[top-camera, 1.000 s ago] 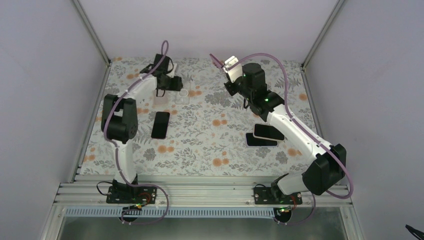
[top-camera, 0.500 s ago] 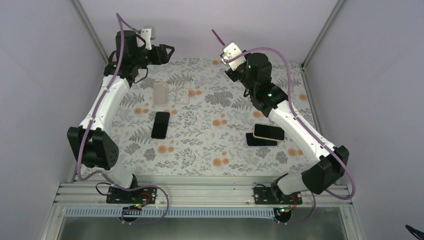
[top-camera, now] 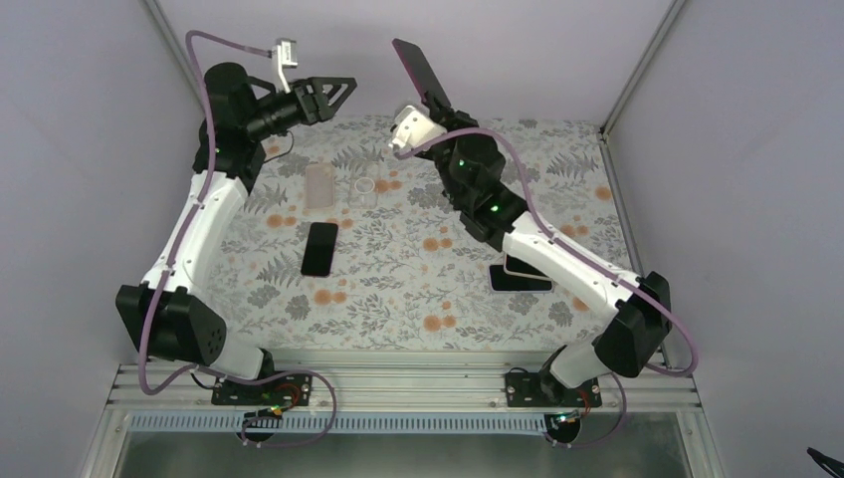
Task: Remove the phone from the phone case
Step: Place the phone case at the center of the board, then place the phone at the center of the board.
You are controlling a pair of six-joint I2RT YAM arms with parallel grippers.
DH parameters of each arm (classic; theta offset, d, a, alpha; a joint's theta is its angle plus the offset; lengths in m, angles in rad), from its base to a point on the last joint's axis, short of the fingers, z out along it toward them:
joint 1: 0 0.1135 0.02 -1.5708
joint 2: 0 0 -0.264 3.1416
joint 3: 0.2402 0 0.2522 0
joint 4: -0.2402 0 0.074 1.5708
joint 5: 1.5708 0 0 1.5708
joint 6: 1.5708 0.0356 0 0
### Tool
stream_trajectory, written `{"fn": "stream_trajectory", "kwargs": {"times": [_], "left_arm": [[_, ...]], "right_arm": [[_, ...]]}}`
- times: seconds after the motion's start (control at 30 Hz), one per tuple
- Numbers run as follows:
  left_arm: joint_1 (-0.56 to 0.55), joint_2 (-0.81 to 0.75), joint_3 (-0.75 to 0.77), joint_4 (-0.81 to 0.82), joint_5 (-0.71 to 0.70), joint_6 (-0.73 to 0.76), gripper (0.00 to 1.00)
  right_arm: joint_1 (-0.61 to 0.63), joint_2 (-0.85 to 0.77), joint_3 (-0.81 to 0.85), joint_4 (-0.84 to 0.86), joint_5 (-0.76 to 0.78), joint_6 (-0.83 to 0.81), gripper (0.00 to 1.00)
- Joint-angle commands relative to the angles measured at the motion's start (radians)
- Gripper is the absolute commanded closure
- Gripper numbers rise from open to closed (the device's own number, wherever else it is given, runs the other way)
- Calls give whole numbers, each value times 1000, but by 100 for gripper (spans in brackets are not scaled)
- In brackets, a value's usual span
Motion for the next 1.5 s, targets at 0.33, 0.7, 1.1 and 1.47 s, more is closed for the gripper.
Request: {"fn": "stream_trajectory", "kwargs": {"times": [0.33,0.7,1.1,1.47], "left_arm": [[-15,-25,-214,251,124,-263,20],[-63,9,-208,243,123,-255,22],[-105,42,-208,255,101,-287,38],[-102,50,-273,300,86,-394,76]], "right_arm": [[137,23,-212,499,150,-405,96],[185,40,-307,636,141,-529,96],[235,62,-390,741,146,-623,96],[258,84,-429,846,154,-706,96]]}}
